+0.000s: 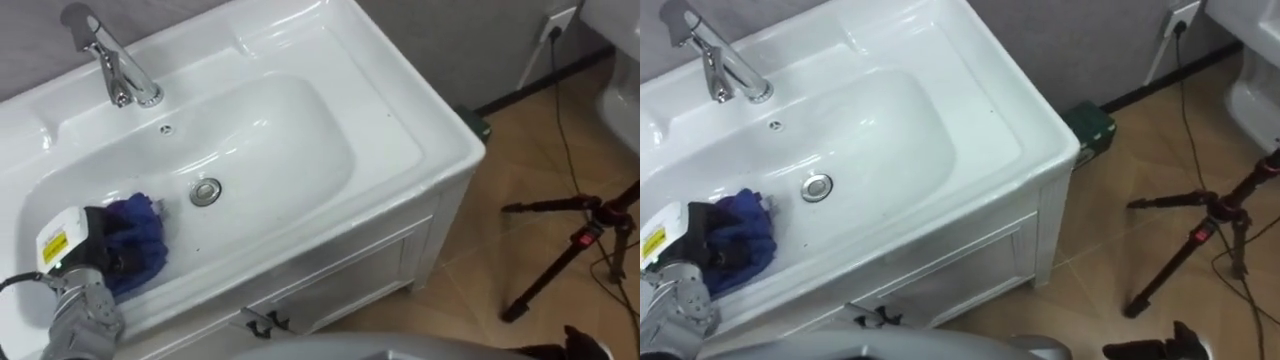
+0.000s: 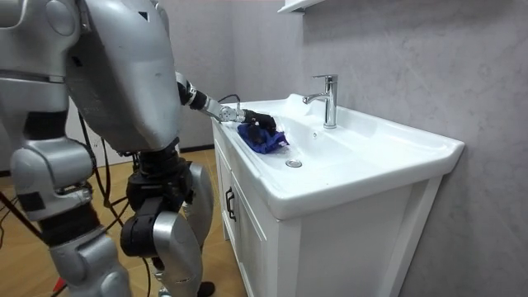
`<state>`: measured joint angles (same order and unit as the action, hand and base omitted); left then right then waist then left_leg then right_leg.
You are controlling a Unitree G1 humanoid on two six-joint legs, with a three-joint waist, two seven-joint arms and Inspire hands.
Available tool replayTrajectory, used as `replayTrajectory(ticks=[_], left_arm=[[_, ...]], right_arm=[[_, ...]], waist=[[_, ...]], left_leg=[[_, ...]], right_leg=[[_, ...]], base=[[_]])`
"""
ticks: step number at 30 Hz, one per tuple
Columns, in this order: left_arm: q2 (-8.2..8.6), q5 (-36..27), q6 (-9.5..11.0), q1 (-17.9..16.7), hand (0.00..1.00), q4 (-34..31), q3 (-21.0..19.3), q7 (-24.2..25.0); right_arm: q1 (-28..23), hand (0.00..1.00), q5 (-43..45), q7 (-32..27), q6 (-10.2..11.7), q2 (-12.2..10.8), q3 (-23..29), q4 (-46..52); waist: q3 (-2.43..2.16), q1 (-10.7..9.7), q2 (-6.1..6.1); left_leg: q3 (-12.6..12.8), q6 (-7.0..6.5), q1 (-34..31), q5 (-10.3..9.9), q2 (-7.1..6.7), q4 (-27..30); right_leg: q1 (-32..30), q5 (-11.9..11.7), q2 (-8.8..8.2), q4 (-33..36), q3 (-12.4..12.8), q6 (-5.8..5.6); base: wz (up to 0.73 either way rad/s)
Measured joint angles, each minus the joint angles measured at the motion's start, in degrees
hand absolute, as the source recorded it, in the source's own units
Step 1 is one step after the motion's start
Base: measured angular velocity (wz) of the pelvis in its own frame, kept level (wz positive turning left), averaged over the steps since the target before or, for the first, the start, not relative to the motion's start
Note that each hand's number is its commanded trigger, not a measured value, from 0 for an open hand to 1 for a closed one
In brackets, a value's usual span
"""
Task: Wipe basin
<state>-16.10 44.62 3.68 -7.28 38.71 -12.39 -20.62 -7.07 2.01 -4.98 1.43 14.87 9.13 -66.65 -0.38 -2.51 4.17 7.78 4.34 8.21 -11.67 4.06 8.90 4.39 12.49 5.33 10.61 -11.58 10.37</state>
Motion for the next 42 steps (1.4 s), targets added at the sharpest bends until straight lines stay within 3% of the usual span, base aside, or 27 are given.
replayTrajectory(ticks=[2,6,8,12,15,18,23,31,42], left_arm=[[0.68,-0.05,-0.22,-0.17,1.00,-2.54,1.79,0.00],[3.09,-0.01,0.32,-0.26,1.00,-12.70,4.96,-0.01],[3.51,-0.03,0.52,-0.27,1.00,-15.58,5.84,0.00],[4.03,-0.06,0.41,-0.38,1.00,-25.40,5.91,0.01],[3.95,-0.10,1.03,0.31,1.00,-31.13,5.70,-1.39],[3.97,-0.17,1.51,0.41,1.00,-32.29,5.62,-1.83],[3.92,-0.77,1.51,0.39,1.00,-35.91,4.18,-1.88],[3.78,-0.61,2.98,0.32,1.00,-41.71,-1.78,-4.49],[3.57,-0.09,4.29,-0.26,1.00,-41.94,-6.34,-7.04]], right_arm=[[1.22,0.00,-0.78,0.69,0.45,-0.22,-2.15,0.00],[3.18,0.00,-1.36,2.40,1.33,-2.45,-3.76,-0.02],[3.19,0.00,-1.92,2.76,1.73,-2.72,-4.95,0.04],[2.07,0.00,-2.19,3.22,1.72,-2.75,-6.23,-0.25],[1.87,0.00,-2.24,3.22,1.71,-2.91,-6.24,-2.53],[1.38,0.00,-3.89,3.15,1.74,-3.23,-6.25,-3.86],[0.06,0.00,-6.05,2.97,1.40,-3.12,-5.85,-4.49],[-0.07,0.00,-5.97,3.27,1.66,-3.39,-5.78,-4.77],[0.62,0.00,-4.97,4.63,1.79,-3.32,-6.19,-4.36]], waist=[[-0.01,0.04,-0.03],[0.57,0.81,-1.16],[0.64,1.46,-1.38],[0.39,2.35,-1.81],[0.38,2.29,-1.80],[0.17,2.54,-1.40],[0.29,2.85,-1.45],[0.05,4.93,-0.64],[0.50,8.51,-1.14]], left_leg=[[-0.13,0.01,-0.43,-0.01,-0.01,0.18],[-1.17,0.02,-1.56,0.00,-0.06,0.66],[-1.87,0.03,-1.84,0.01,-0.09,0.62],[-4.09,0.04,-2.76,0.00,-0.41,0.61],[-3.89,0.03,-2.48,0.02,-0.54,0.43],[-3.79,0.03,-1.65,0.01,-0.59,0.31],[-3.97,0.03,-1.69,0.01,-0.61,0.52],[-4.18,0.02,-1.60,0.02,-0.70,0.70],[-6.84,0.11,-3.04,0.32,-0.99,0.68]], right_leg=[[0.04,-0.05,-0.15,0.15,-0.95,-0.04],[0.01,-0.06,-0.37,-0.03,-2.89,-0.05],[-0.22,-0.06,-0.37,-0.01,-3.04,-0.04],[-0.41,-0.10,-0.48,-0.65,-4.07,-0.10],[0.01,-0.13,-0.66,-0.70,-4.40,-0.19],[0.90,-0.06,-0.71,-0.89,-4.32,-0.41],[0.95,-0.04,-0.74,-0.83,-4.37,-0.45],[0.70,-0.04,-0.76,-0.92,-4.37,-0.44],[0.59,-0.04,-1.02,-1.36,-6.78,-0.44]], base=[[0.26],[0.27],[0.07],[0.14],[0.09],[-0.03],[0.01],[0.00],[0.11]])
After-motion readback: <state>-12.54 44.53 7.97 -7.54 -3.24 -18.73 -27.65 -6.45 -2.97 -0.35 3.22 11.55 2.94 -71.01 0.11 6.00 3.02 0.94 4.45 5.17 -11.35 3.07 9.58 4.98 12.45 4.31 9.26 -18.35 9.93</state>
